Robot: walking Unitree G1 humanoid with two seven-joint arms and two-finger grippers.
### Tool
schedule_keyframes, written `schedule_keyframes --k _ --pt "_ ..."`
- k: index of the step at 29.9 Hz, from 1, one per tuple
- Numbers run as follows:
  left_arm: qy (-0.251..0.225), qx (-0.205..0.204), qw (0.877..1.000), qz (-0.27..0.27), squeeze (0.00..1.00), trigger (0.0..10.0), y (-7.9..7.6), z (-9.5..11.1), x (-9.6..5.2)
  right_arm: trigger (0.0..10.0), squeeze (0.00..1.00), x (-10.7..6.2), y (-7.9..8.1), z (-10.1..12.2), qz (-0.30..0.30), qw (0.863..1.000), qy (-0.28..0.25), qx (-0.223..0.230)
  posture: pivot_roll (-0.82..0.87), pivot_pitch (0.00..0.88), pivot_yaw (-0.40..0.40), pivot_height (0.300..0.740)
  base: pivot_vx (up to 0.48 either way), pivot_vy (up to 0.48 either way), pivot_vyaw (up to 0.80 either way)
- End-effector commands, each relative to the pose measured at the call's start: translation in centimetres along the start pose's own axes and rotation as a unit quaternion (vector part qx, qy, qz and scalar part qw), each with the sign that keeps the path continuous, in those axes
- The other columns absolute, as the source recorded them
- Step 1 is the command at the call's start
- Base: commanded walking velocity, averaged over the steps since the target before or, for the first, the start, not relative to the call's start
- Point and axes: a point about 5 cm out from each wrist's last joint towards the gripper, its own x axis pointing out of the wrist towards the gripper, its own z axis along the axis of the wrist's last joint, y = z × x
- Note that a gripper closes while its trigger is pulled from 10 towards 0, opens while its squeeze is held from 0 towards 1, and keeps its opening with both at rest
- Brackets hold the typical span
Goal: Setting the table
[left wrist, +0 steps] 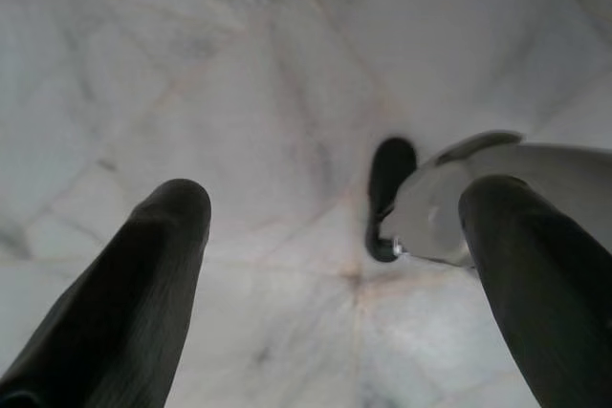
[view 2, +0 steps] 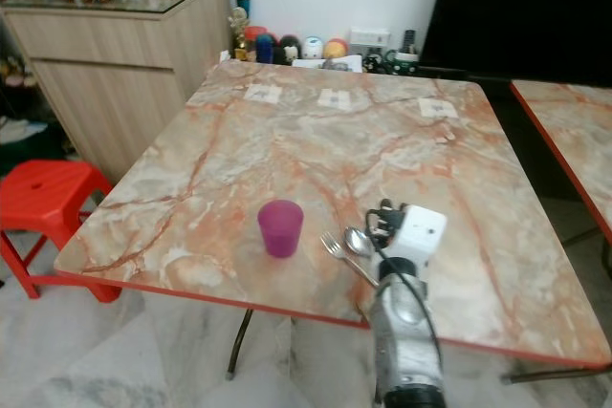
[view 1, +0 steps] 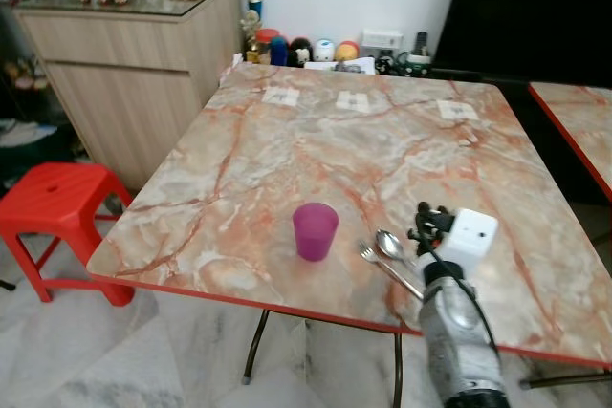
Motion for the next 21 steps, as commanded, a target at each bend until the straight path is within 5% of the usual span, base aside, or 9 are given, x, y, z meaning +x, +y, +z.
schedule_keyframes --k 1,12,13,17,19,21 --pt "0.005 -0.004 1.0 -0.006 0.0 10.0 -0.5 -0.2 0.0 10.0 0.0 -0.1 -1.6 -0.1 -0.017 1.0 0.009 -0.024 0.07 0.0 -0.032 0.74 0.0 0.0 0.0" --pt "0.001 -0.001 1.0 -0.019 0.0 10.0 -2.9 0.4 0.3 10.0 0.0 0.7 -6.6 1.8 0.045 0.991 0.031 -0.12 0.06 0.0 -0.035 0.74 0.0 0.0 0.0" --pt "0.0 -0.001 1.0 -0.02 0.0 10.0 -3.0 0.5 0.4 10.0 1.0 0.7 -6.5 1.8 0.079 0.986 0.05 -0.14 0.06 0.0 -0.032 0.74 0.0 0.0 0.0" --pt "-0.002 0.0 1.0 -0.018 0.0 10.0 -2.4 0.7 0.4 10.0 1.0 0.5 -6.4 1.1 0.15 0.965 0.107 -0.187 0.06 0.0 -0.03 0.74 0.0 0.0 0.0" --pt "-0.001 -0.001 1.0 -0.015 0.0 10.0 -1.7 0.4 0.3 10.0 0.0 0.6 -6.6 0.8 0.167 0.956 0.133 -0.199 0.06 0.0 -0.028 0.74 0.0 0.0 0.0" --pt "0.0 -0.001 1.0 -0.014 0.0 10.0 -1.5 0.2 0.2 10.0 0.0 0.7 -6.6 0.6 0.171 0.954 0.143 -0.201 0.07 0.0 -0.029 0.74 0.0 0.0 0.0"
